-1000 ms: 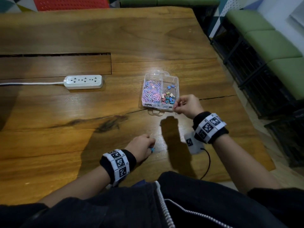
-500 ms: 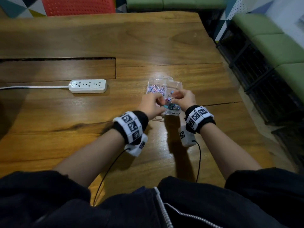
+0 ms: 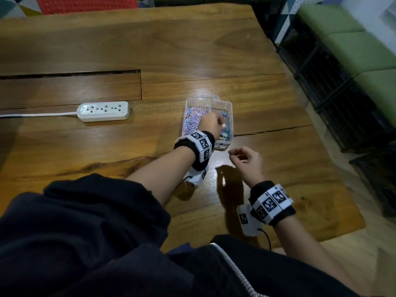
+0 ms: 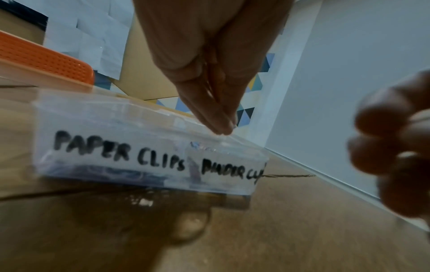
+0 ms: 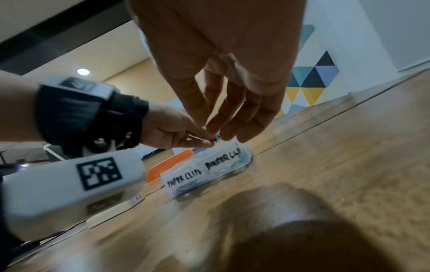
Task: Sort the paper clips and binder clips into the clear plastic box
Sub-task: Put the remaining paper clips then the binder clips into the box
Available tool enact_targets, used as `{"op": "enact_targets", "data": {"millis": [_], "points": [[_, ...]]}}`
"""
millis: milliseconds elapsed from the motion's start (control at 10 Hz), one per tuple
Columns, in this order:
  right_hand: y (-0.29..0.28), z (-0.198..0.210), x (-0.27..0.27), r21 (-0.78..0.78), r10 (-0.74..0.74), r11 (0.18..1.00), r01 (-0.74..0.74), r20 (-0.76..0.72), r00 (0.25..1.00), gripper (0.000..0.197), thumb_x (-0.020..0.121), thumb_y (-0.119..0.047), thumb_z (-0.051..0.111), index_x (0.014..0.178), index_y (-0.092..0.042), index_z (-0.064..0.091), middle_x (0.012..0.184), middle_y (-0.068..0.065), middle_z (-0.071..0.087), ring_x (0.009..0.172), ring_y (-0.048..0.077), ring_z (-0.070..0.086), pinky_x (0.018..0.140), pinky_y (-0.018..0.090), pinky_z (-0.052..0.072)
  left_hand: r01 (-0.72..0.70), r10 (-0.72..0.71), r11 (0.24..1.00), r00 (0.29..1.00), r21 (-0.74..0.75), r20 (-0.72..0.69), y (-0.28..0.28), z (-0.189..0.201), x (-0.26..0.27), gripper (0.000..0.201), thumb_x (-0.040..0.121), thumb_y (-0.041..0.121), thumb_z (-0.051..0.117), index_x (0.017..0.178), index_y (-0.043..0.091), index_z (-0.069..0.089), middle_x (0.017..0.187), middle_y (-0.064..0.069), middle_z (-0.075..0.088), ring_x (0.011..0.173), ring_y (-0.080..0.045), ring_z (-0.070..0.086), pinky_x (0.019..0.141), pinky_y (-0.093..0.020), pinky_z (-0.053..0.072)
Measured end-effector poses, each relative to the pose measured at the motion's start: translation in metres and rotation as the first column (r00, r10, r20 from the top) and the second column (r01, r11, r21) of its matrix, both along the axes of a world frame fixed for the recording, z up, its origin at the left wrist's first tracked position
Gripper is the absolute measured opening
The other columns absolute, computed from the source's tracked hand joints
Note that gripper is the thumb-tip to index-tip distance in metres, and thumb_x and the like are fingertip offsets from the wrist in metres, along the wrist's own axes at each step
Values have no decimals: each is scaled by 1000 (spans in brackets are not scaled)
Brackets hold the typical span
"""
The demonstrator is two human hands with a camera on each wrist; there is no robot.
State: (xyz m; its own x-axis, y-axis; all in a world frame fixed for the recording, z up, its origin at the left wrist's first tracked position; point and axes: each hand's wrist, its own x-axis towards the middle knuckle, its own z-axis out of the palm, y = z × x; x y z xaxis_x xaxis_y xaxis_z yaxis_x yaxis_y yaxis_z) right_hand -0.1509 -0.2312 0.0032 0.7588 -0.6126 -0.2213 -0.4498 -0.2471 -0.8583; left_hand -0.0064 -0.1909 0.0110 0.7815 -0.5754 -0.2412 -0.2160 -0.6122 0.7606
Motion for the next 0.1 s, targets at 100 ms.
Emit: {"op": "enact_targets", "data": {"millis": [100], "points": [[11,-1,-13,26,8,1000,-8,18,1000,31,83,-2,55,73,-31,55,81,-11,58,83,12,56,80,29,49,-1,2,1000,1000,-22,21,5,-2,0,13,82,3,63,93,1,68,112,-15,60,98,-25,61,87,-29,51]]}}
